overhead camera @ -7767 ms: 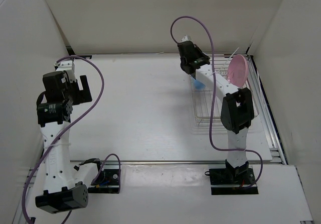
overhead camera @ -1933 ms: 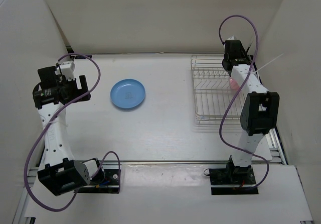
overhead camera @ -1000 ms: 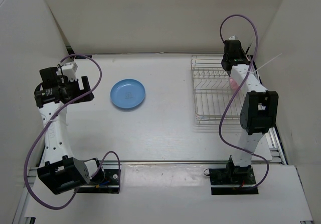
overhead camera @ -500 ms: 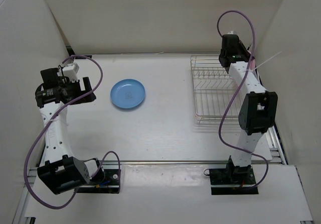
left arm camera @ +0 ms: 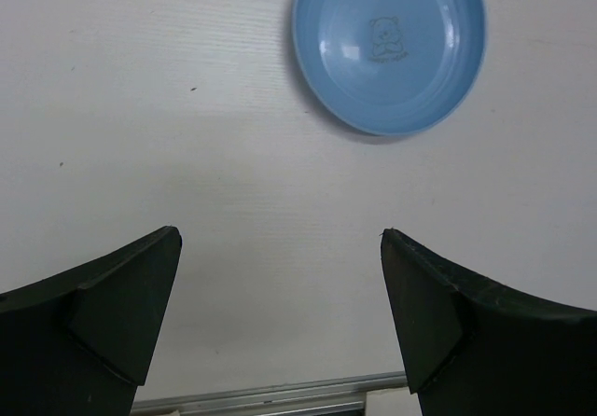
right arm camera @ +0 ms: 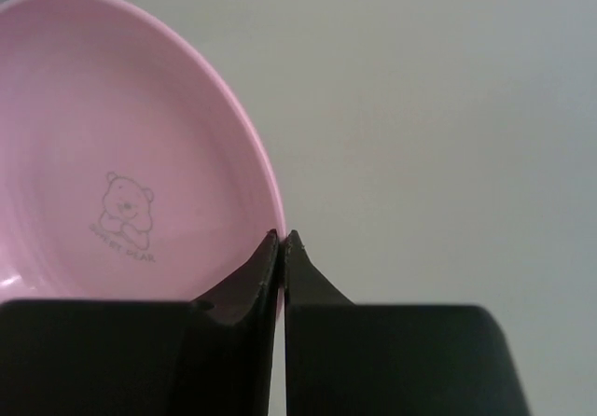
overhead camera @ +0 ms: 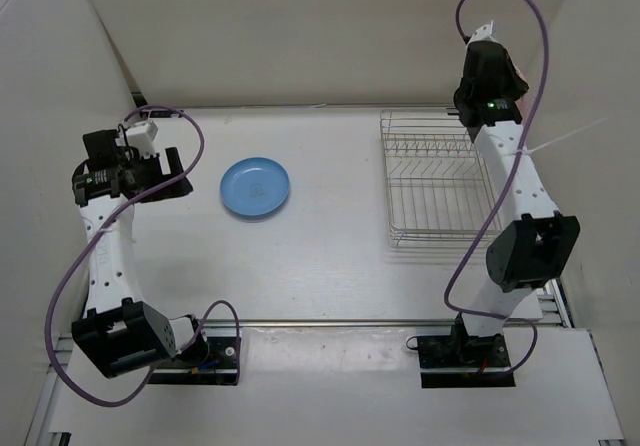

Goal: Unload the plates from the dish rack

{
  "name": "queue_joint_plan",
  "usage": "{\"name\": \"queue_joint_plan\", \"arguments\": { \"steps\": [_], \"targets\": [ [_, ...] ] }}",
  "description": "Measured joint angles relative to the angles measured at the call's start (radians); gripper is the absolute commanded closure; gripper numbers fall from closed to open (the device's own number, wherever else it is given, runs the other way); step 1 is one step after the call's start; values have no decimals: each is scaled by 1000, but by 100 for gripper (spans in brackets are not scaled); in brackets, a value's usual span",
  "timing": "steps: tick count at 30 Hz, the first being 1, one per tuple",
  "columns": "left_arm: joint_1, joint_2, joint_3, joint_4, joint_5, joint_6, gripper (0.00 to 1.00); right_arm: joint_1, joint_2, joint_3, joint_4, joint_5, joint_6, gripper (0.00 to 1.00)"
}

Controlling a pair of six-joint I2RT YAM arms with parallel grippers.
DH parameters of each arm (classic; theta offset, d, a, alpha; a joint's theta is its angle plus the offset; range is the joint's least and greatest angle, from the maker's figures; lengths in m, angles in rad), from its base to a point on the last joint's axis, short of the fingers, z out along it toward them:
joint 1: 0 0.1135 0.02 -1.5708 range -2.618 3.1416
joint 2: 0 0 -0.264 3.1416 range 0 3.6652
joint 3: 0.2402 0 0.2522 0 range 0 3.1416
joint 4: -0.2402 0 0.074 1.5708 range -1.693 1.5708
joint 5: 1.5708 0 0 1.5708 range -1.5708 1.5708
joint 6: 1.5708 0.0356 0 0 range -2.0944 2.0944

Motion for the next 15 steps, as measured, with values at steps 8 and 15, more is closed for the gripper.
{"name": "queue_joint_plan", "arguments": {
  "steps": [8, 15],
  "targets": [
    [-225, 153, 234, 2, 137, 20, 0, 97, -365, -97, -374, -637, 383, 100],
    [-647, 272, 332, 74, 100, 47, 0, 143, -446, -267, -462, -1063, 479, 100]
  ]
}}
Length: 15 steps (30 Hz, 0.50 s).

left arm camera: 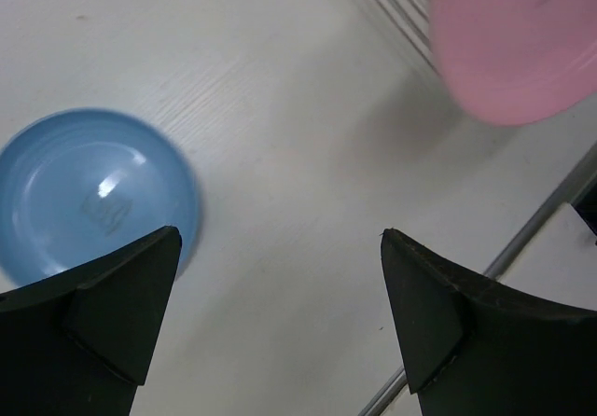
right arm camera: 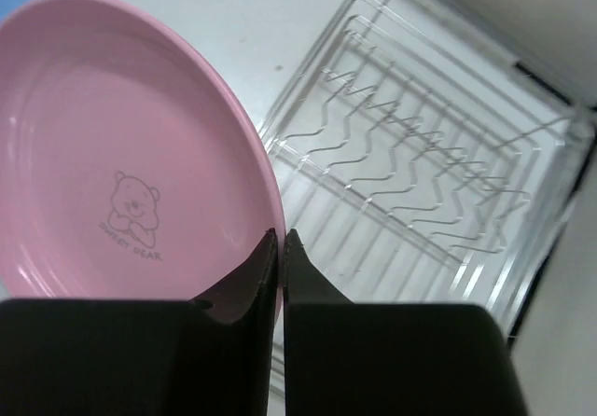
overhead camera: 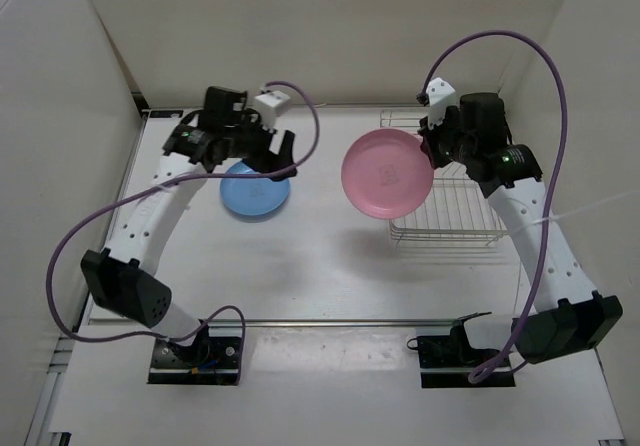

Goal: Unload the plates from the dish rack

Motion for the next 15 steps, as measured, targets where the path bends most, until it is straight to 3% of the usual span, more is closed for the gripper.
{"name": "queue_joint_plan", "arguments": {
  "steps": [4, 12, 15],
  "targets": [
    [-137, 63, 11, 47, -22, -21, 0, 0, 27, -3, -28, -81, 21, 100],
    [-277, 181, 123, 96, -98, -55, 0, -1, 24, 14, -30, -152, 39, 100],
    [-310, 229, 179, 101, -128, -65, 7, -1, 24, 16, -30, -167, 45, 100]
  ]
}}
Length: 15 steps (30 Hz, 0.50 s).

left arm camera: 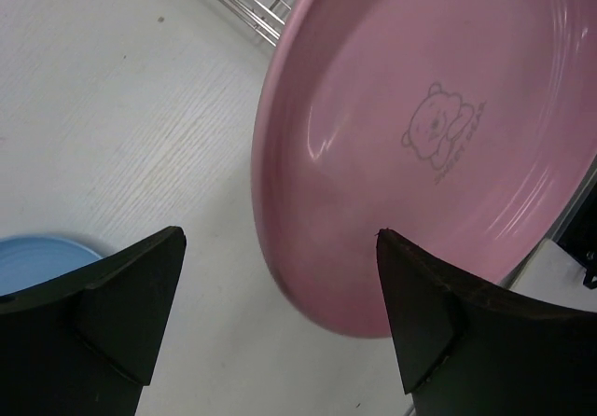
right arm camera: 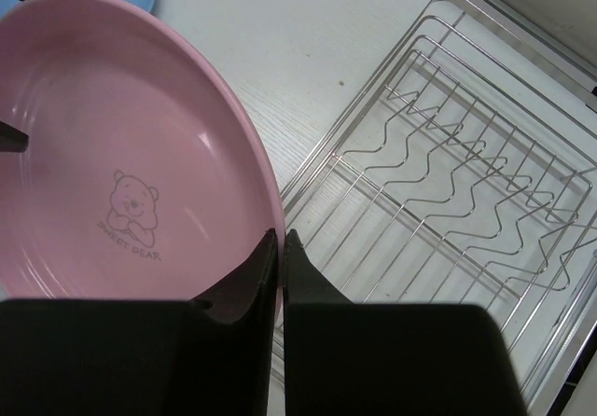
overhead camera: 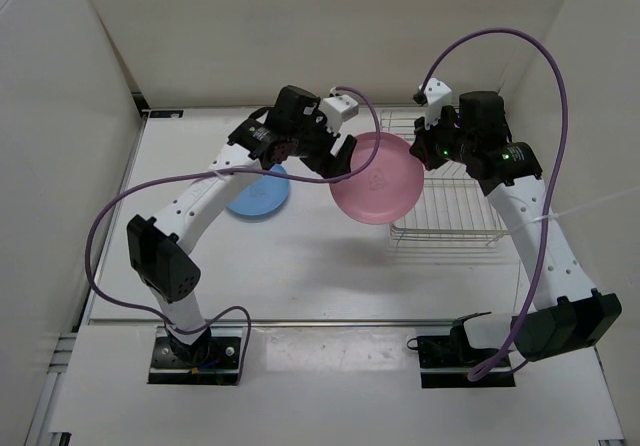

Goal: Unload the plates from the dish rack

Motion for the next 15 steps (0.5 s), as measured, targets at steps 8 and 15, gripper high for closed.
{"name": "queue_joint_plan", "arguments": {
  "steps": [8, 15],
  "targets": [
    [-23, 27, 43, 4, -47, -24, 54, 0, 0, 0, 0, -7, 1, 100],
    [-23, 29, 43, 5, -82, -41, 85, 0, 0, 0, 0, -12, 1, 100]
  ]
}}
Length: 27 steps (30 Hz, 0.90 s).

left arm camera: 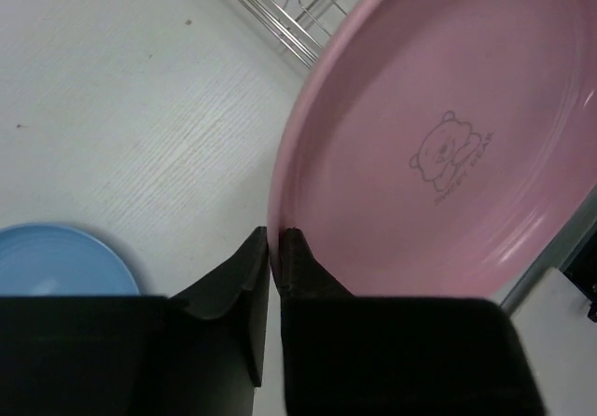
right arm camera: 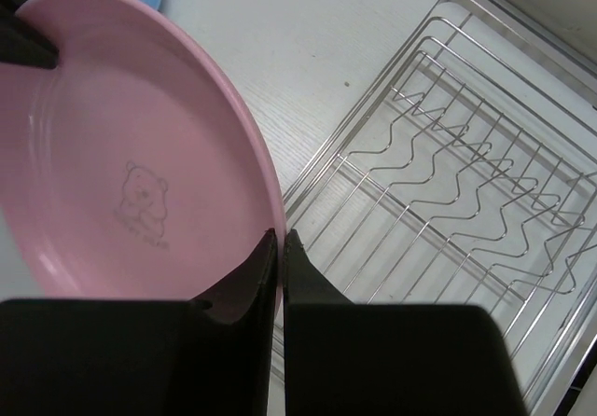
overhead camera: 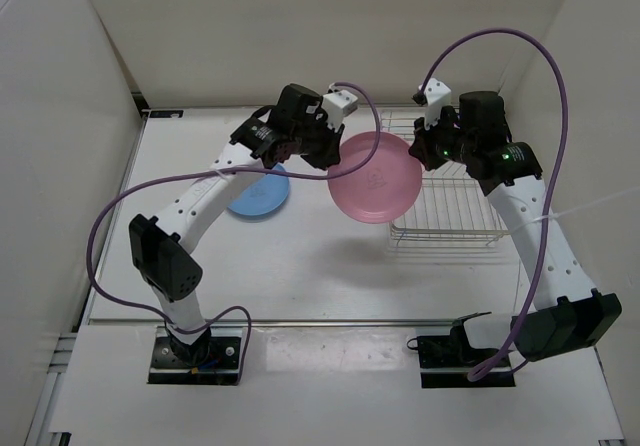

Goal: Unload the plates from the dish rack

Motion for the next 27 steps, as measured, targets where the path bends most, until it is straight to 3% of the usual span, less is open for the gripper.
{"name": "queue_joint_plan", "arguments": {
  "steps": [3, 4, 5, 6, 8, 11, 15, 22, 27],
  "targets": [
    [-1, 9, 11, 8, -13, -23, 89, 0, -3, 0, -20, -7, 3, 96],
    [1, 14, 19, 11, -13, -30, 89, 0, -5, 0, -21, -7, 4, 77],
    [2, 17, 22, 16, -20, -39, 89, 0, -8, 0, -18, -7, 8, 51],
    [2, 18, 20, 20, -36, -42, 89, 0, -11, 0, -19, -5, 11, 43],
    [1, 16, -1, 29, -80, -56, 89, 0, -21, -1, -15, 10, 2, 41],
    [18, -10, -92, 59, -143, -85, 89, 0, -36, -11, 3, 56, 9, 18],
    [161, -83, -241, 63, -183, -139, 89, -5, -39, -17, 17, 159, 15, 17],
    [693, -154, -337, 80, -82, -218, 89, -45, -61, -21, 35, 255, 14, 17],
    [827, -108, -391, 53, 77, -217, 89, -46, -78, -28, 38, 275, 14, 17]
  ]
}}
